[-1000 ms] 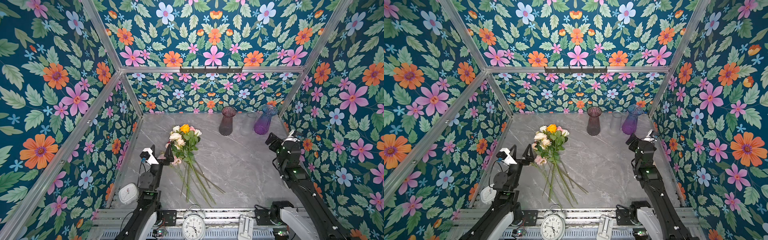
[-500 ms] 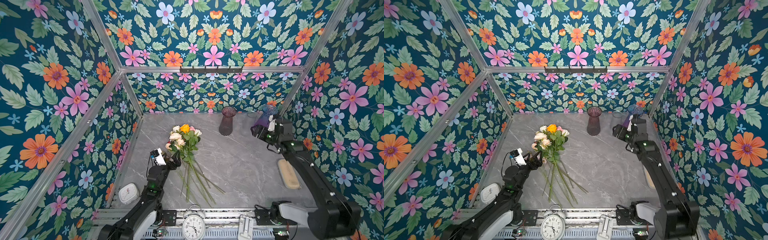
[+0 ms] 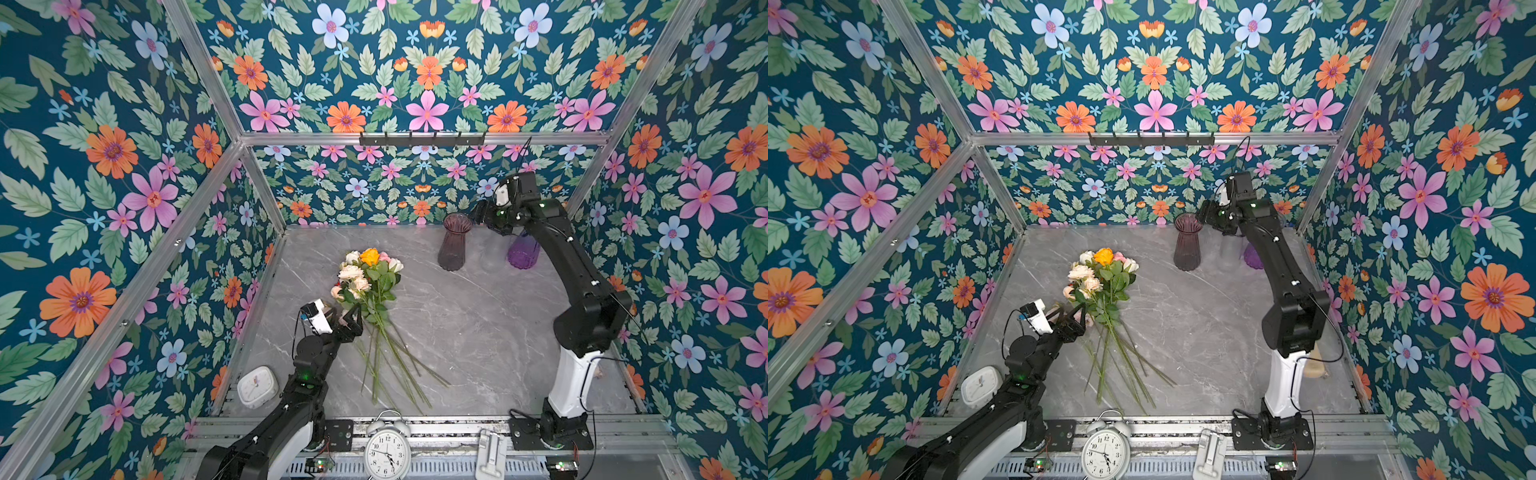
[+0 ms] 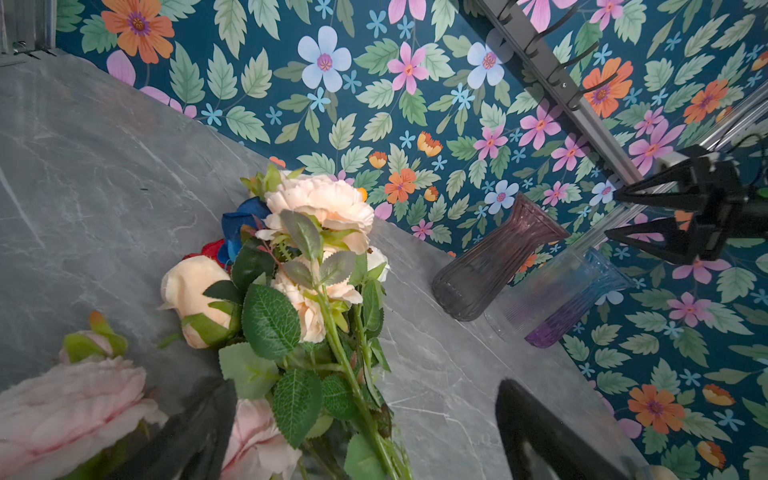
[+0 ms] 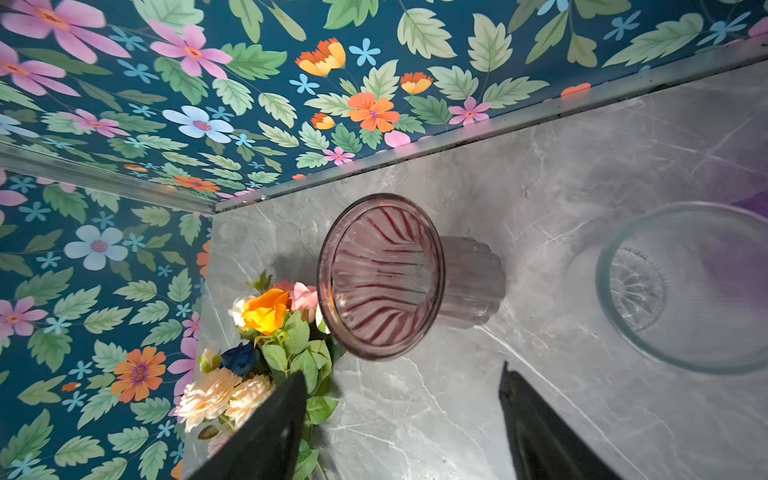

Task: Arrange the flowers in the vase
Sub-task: 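Grasp the pink ribbed vase rim with right gripper while left approaches flowers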

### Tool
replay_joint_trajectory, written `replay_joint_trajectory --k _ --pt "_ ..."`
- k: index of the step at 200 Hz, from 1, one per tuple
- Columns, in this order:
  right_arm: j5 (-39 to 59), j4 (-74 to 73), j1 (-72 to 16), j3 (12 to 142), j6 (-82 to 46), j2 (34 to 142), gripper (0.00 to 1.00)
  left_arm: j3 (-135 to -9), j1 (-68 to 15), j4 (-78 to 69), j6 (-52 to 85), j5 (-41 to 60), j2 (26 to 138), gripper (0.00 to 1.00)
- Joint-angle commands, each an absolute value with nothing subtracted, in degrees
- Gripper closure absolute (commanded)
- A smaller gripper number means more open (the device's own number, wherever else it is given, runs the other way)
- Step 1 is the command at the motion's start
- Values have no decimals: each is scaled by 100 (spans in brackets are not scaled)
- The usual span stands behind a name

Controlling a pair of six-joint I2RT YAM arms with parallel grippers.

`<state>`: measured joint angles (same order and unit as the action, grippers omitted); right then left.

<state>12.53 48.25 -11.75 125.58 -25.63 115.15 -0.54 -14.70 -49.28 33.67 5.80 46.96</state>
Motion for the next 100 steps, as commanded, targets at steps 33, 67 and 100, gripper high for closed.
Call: replay_joint_trajectory --k 33,67,100 --pt "616 6007 -1360 14143 -2377 12466 38 251 -1468 -5060 3526 250 4223 0" --pt "509 6468 -1362 15044 -2338 13126 42 350 -1459 -4663 3678 -101 3790 0" --pt "595 6411 -1362 15108 -2385 13327 52 308 -1458 -4751 3674 -56 3933 0"
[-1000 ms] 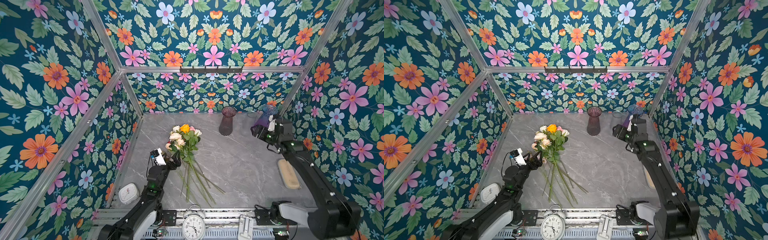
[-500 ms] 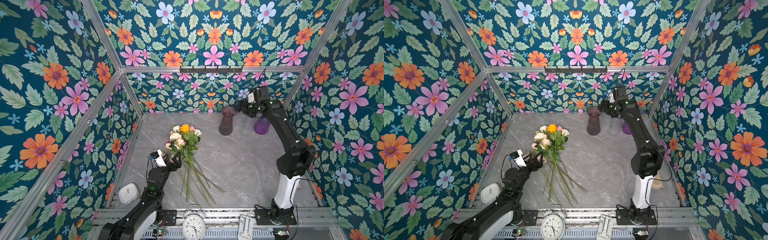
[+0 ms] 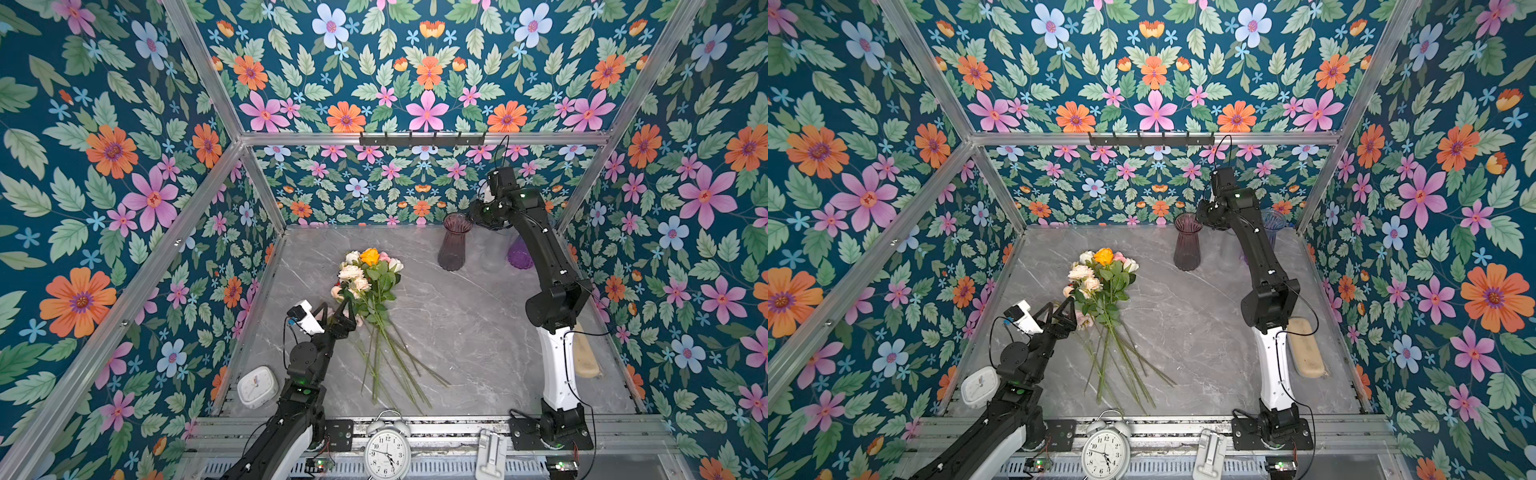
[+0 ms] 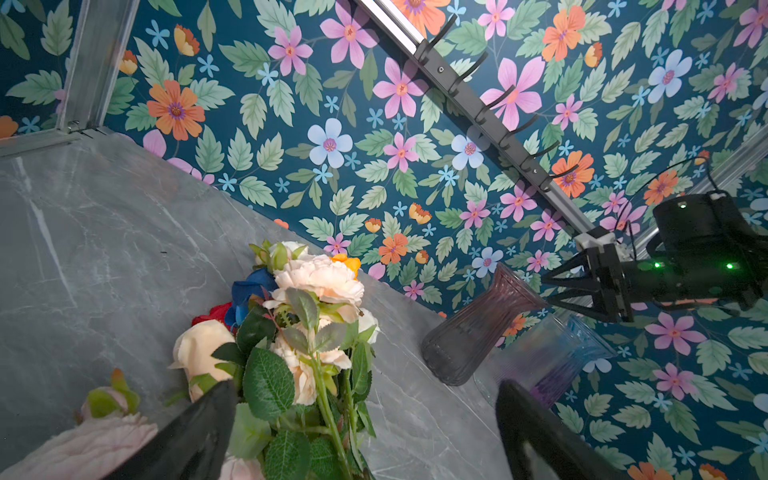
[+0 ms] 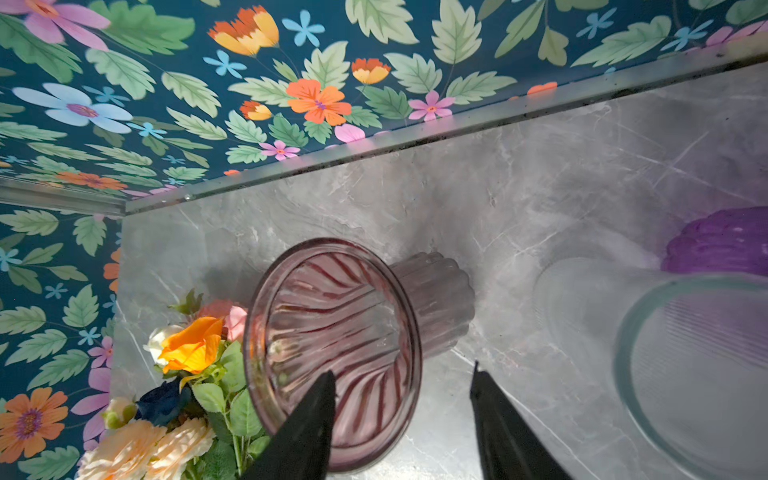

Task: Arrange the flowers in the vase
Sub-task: 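Grasp the pink ribbed vase rim with right gripper while left approaches flowers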

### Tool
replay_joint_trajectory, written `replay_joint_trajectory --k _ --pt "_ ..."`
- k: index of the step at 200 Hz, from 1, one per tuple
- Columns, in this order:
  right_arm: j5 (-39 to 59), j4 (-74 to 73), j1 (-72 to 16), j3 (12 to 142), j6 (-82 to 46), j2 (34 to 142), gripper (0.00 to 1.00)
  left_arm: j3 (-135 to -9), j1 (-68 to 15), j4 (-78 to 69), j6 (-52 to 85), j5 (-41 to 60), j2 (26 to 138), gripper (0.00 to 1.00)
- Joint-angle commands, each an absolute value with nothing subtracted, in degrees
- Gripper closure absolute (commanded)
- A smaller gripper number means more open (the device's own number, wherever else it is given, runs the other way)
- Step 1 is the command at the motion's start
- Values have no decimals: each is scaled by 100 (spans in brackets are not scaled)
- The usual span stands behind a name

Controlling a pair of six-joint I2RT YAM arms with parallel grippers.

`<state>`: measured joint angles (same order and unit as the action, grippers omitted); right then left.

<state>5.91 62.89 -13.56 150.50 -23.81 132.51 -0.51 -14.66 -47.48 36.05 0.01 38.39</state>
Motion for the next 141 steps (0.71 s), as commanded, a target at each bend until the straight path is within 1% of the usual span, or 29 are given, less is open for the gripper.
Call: replay_joint_trajectory --k 1,14,35,63,77,94,121,141 --pt "605 6409 -1362 15108 -2388 13330 52 308 -1458 -4757 3674 -50 3940 0" --pt "705 6368 -1362 15108 -2432 13389 56 299 -1459 -4844 3651 6 4020 0" --pt "818 6316 -1362 15117 -2509 13488 57 299 -1458 -4855 3647 21 4039 0" --pt "862 6303 -1388 15117 -2558 13603 64 310 -1459 -4847 3644 18 4010 0" --pt "855 6308 -1430 15100 -2549 13633 71 310 -1452 -4849 3647 16 4017 0" --pt "784 6322 -1481 15020 -2531 13587 83 308 -1459 -4852 3639 18 4015 0" --pt "743 6271 -1559 14622 -2540 13208 100 300 -1459 -4864 3638 18 4025 0" --pt "767 6083 -1651 13886 -2590 12559 100 303 -1459 -4877 3639 26 4034 0"
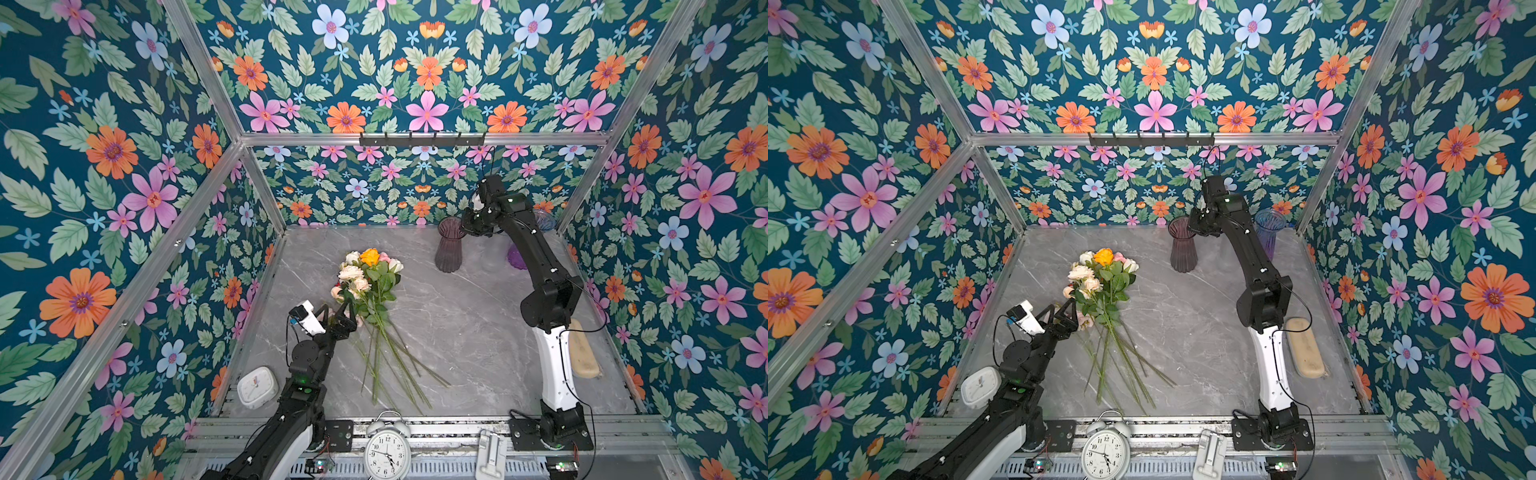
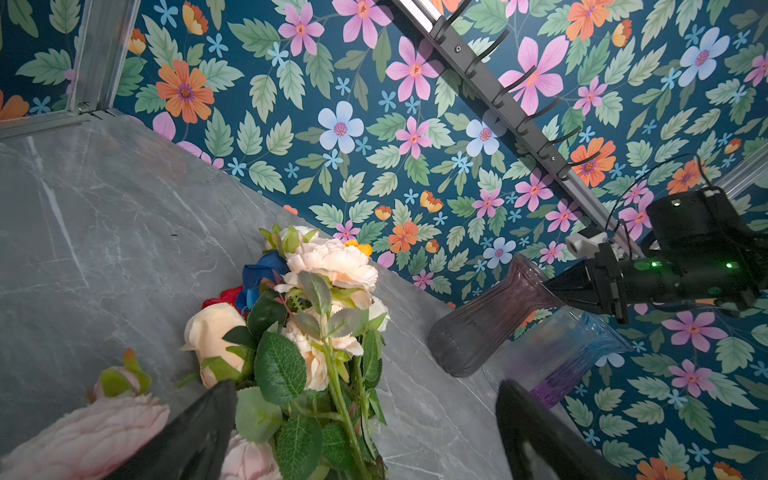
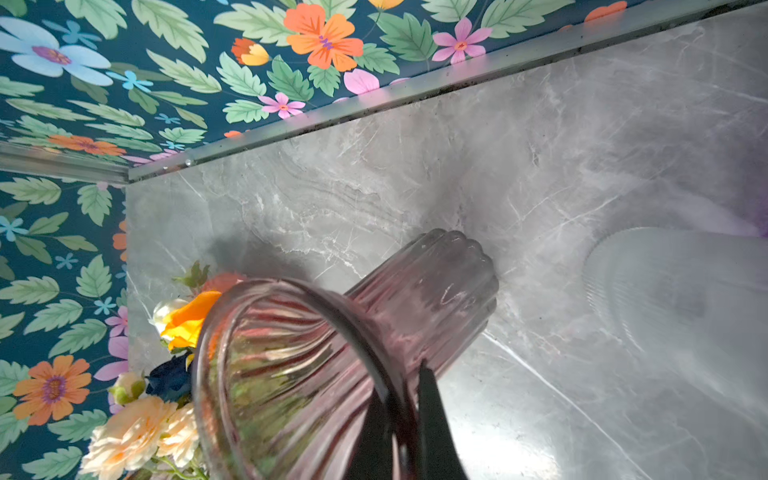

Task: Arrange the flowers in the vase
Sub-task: 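Grasp the pink ribbed vase rim with right gripper while left approaches flowers, then carry the pink vase toward the table centre, set it down, release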

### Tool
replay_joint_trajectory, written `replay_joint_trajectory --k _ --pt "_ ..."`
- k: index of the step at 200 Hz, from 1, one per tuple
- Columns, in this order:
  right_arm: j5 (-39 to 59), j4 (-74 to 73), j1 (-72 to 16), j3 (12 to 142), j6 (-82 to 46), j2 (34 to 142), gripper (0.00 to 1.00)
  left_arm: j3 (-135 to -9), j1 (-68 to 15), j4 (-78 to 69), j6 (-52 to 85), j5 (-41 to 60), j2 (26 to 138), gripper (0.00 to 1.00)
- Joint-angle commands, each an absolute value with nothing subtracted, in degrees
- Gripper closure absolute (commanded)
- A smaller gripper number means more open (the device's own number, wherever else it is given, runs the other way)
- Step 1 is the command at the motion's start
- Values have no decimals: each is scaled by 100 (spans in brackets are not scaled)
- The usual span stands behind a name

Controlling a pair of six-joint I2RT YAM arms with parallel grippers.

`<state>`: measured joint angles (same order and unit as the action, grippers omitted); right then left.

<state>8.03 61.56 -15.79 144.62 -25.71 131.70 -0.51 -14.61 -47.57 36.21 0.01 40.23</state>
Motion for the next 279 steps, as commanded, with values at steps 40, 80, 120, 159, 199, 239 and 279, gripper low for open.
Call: replay_joint_trajectory --k 40,80,120,159,199,239,279 --pt "1210 4872 -1976 11095 -2962 10369 100 290 -1459 -4863 3630 52 4049 0" --pt "1572 4286 -2302 8896 -3331 8571 100 216 -1450 -4865 3604 160 4182 0" --pt "1443 4241 -2650 8072 -3399 7849 100 158 -1443 -4889 3569 270 4301 4" --pt "1399 4128 -2895 7713 -3446 7698 100 158 -1442 -4893 3560 301 4298 5" --pt "1221 4064 -3143 7585 -3397 7770 100 167 -1441 -4854 3568 316 4256 5" --pt "1168 4047 -3169 7488 -3376 7769 100 150 -1437 -4847 3568 322 4280 7" --pt "896 4149 -3267 7516 -3270 7805 99 158 -1440 -4846 3568 330 4280 7"
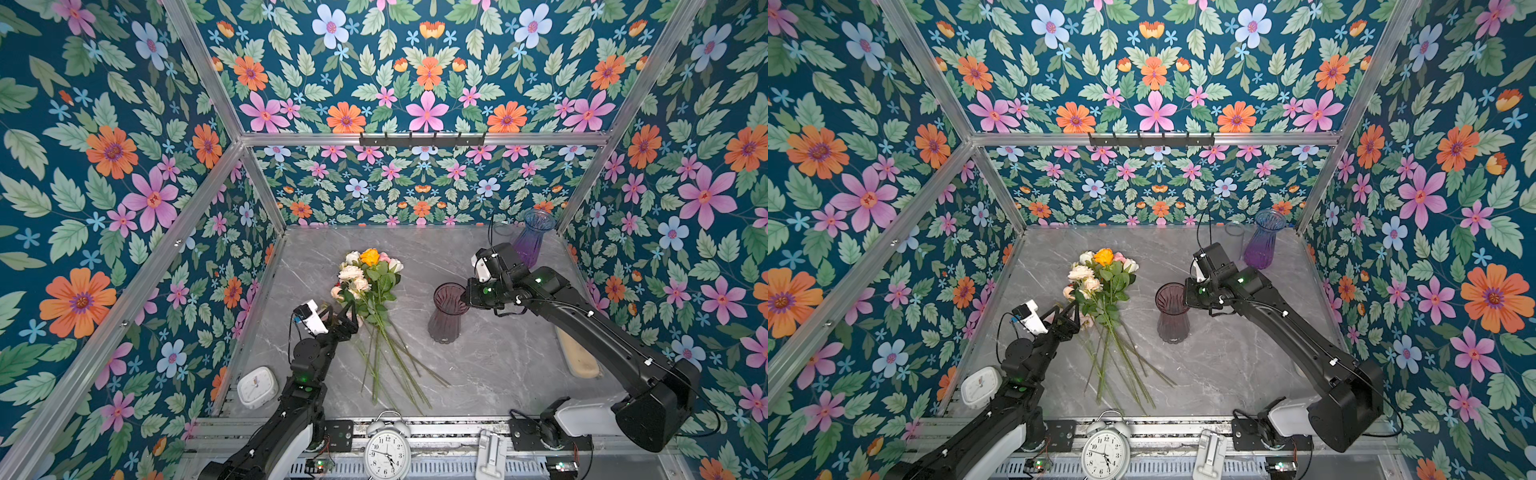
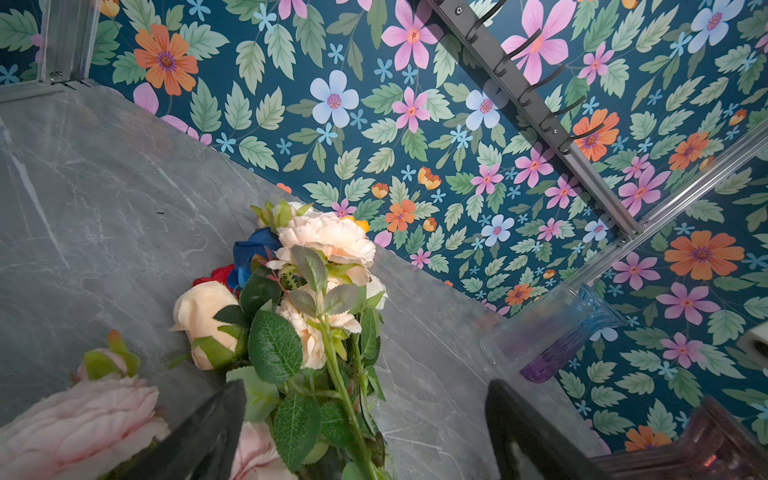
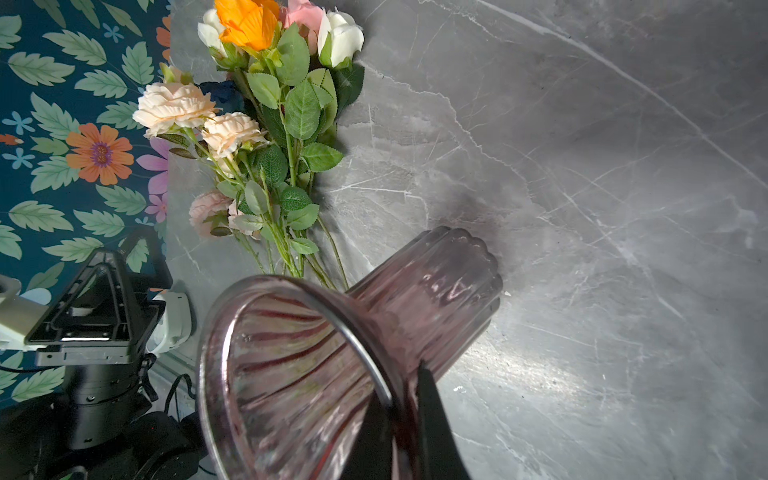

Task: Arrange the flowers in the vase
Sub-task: 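Carry the pink vase toward the table centre, set it down, release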

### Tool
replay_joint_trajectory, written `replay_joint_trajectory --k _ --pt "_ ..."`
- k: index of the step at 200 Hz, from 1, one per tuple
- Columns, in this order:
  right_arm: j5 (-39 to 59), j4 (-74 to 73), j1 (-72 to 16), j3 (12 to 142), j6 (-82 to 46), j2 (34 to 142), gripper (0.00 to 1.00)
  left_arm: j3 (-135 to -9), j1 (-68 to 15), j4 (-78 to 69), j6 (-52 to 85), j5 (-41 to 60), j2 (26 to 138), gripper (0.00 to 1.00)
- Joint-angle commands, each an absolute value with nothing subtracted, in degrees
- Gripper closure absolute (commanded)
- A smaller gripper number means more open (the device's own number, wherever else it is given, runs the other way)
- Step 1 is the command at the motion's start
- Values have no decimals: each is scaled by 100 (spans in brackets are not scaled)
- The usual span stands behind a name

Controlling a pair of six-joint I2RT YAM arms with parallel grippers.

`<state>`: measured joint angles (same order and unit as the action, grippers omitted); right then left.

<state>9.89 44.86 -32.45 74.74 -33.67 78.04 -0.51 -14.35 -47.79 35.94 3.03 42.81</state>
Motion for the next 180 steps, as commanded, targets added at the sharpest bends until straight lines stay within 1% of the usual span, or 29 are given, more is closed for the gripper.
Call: replay_joint_trajectory --k 1,44,54,71,85,97,107,114,125,142,151,166,180 --pt "896 4144 -3268 7516 -3265 7809 99 158 -1441 -4844 3568 332 4280 7" --pt "992 4000 -3270 7410 -3272 7866 92 123 -1441 -4865 3560 359 4351 8" --pt "1022 3969 -3270 7409 -3278 7884 84 131 -1440 -4866 3560 360 4341 8" --pt "1028 3964 -3270 7427 -3269 7863 63 132 -1441 -4859 3560 343 4316 8" --pt "967 3966 -3270 7436 -3258 7791 48 132 -1437 -4856 3560 343 4322 7" --pt "879 4015 -3270 7473 -3244 7690 38 132 -1441 -4858 3560 351 4324 8" --pt "813 4106 -3271 7553 -3197 7573 33 132 -1432 -4858 3558 358 4324 8" --pt "706 4190 -3274 7615 -3158 7464 30 132 -1436 -4856 3559 358 4320 8" --pt "467 4302 -3268 7707 -3056 7217 29 141 -1430 -4859 3559 369 4315 8" --pt "48 4399 -3253 7744 -2948 6728 24 132 -1430 -4860 3551 375 4311 8" --pt "-91 4465 -3185 7739 -2919 6472 23 137 -1430 -4860 3546 378 4324 8" --pt "-88 4517 -2917 7619 -2939 6038 23 123 -1431 -4859 3542 369 4319 8" --pt "221 4374 -2439 7234 -3032 5593 23 107 -1431 -4811 3518 382 4288 8"
